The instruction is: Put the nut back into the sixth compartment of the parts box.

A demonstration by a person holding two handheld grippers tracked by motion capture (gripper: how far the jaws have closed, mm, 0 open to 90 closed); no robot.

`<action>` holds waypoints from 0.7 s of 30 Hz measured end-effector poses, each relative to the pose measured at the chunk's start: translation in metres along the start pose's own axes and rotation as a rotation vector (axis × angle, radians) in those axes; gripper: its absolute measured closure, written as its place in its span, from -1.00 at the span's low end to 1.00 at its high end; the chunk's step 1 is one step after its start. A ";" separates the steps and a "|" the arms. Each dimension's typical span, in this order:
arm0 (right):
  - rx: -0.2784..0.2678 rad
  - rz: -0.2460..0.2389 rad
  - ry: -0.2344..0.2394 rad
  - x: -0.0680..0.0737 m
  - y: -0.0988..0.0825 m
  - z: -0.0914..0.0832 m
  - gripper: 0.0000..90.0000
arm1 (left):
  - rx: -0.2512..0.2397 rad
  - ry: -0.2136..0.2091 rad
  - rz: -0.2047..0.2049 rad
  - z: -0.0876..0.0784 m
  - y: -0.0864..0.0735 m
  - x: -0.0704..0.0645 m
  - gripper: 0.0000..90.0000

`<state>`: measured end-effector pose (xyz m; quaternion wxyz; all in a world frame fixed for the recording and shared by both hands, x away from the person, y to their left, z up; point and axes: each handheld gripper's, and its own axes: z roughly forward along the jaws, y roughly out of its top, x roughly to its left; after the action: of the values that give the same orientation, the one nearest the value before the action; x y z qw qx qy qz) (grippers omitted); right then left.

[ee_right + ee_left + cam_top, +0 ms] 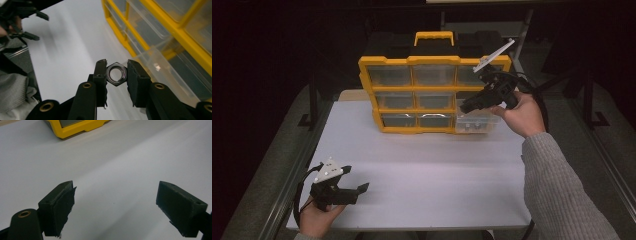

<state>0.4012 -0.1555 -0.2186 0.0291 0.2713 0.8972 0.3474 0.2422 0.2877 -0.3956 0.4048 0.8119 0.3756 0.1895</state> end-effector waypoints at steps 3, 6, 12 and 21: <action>0.014 0.026 -0.031 -0.008 -0.002 0.002 0.53 | 0.003 -0.002 0.005 0.000 0.000 0.000 -0.67; 0.022 0.067 -0.061 -0.015 -0.003 0.002 0.53 | 0.011 -0.005 0.005 0.000 0.001 0.000 -0.67; 0.037 0.098 -0.079 -0.027 -0.010 0.010 0.53 | 0.008 -0.006 -0.010 0.001 0.000 -0.001 -0.67; 0.048 0.114 -0.081 -0.036 -0.025 0.028 0.53 | 0.013 -0.004 -0.002 0.001 0.000 0.000 -0.67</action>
<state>0.4266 -0.1719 -0.2613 0.0390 0.3365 0.8864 0.3154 0.2424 0.2872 -0.3961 0.4006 0.8144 0.3769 0.1852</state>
